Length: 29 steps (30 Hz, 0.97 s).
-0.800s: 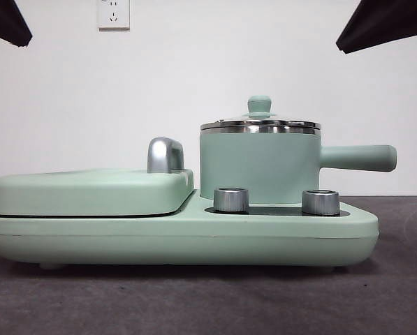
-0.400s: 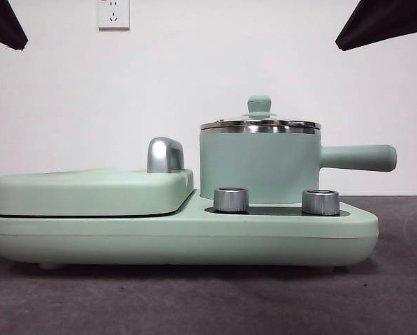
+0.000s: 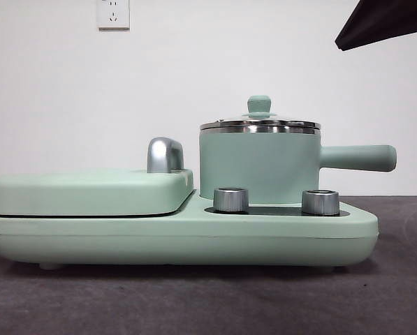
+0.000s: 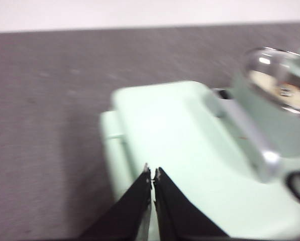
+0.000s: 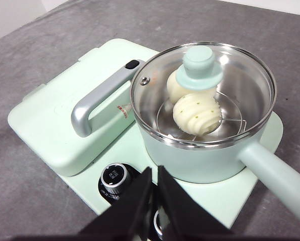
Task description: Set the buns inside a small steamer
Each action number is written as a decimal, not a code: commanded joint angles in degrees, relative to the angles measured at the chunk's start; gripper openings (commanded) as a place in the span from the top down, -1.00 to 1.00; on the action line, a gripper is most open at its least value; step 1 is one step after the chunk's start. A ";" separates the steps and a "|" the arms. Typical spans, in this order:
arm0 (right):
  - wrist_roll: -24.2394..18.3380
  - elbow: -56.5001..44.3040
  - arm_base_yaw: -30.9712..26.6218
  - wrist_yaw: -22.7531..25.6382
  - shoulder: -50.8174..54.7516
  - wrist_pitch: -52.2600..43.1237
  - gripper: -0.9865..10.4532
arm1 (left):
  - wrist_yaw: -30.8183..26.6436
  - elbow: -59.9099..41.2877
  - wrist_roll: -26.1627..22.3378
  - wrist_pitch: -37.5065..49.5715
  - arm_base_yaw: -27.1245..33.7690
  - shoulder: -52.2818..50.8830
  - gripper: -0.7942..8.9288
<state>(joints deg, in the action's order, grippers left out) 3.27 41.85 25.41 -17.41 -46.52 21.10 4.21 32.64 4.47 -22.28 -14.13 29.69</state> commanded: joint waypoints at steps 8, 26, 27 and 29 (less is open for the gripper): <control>0.42 1.03 0.28 -0.20 -0.11 -0.57 0.80 | -0.15 -22.18 -0.52 14.73 9.79 -19.43 0.82; 0.44 1.03 0.28 -0.20 -0.11 -0.61 0.80 | -0.15 -31.93 -0.20 15.02 11.87 -29.51 0.82; 0.42 1.03 0.28 -0.20 -0.11 -0.66 0.80 | -0.15 -31.91 -0.20 15.02 11.87 -29.51 0.82; 0.42 1.03 0.28 -0.20 -0.13 -0.96 0.80 | -0.15 -31.91 -0.20 15.02 11.87 -29.51 0.82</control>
<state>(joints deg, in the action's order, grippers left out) 3.27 41.85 25.41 -17.39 -46.52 20.91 4.21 1.87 4.45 -7.79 -2.31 0.30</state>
